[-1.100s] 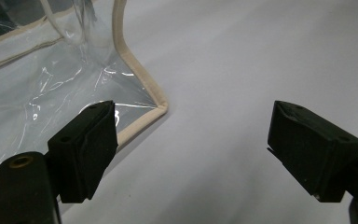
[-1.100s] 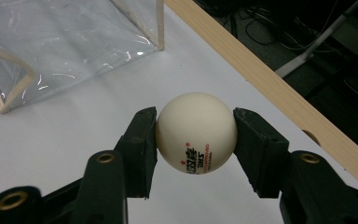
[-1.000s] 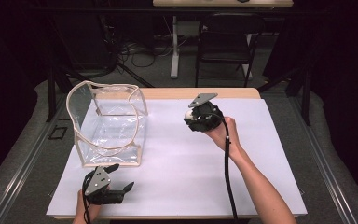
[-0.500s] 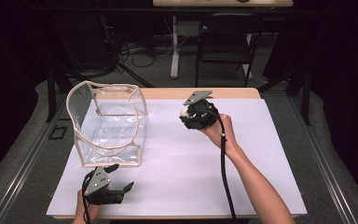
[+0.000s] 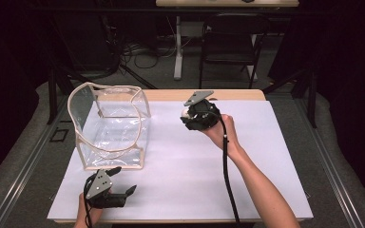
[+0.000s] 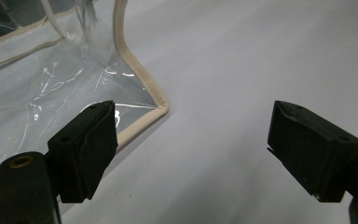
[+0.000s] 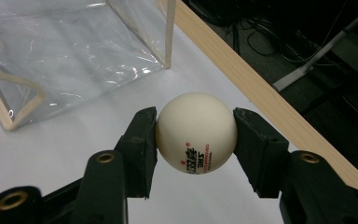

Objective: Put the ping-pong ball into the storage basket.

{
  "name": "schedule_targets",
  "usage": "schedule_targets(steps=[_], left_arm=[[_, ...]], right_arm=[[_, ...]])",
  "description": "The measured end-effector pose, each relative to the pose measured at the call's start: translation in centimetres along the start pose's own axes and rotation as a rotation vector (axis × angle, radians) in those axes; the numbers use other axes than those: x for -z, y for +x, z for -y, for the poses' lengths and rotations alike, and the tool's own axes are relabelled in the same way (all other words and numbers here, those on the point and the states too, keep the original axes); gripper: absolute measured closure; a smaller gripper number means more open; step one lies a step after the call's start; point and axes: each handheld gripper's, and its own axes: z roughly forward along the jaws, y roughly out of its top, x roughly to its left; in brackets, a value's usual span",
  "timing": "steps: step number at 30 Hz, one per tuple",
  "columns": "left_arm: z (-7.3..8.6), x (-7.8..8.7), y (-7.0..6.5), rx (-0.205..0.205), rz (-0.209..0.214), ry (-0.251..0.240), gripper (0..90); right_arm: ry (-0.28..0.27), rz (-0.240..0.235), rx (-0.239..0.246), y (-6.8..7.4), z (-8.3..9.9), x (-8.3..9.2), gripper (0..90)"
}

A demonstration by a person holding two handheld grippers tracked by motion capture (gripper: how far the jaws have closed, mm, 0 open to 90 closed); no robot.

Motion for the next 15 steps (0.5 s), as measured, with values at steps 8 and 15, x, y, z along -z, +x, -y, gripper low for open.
schedule_targets(steps=[8, 15], left_arm=[[-0.02, -0.03, 0.01, -0.003, -0.002, -0.003, 16.3], [-0.03, -0.06, 0.00, -0.003, -0.001, -0.006, 16.3]], right_arm=[[-0.009, -0.005, 0.005, 0.14, -0.43, -0.04, 50.7], [-0.014, -0.011, 0.015, 0.26, -0.95, 0.07, 50.8]])
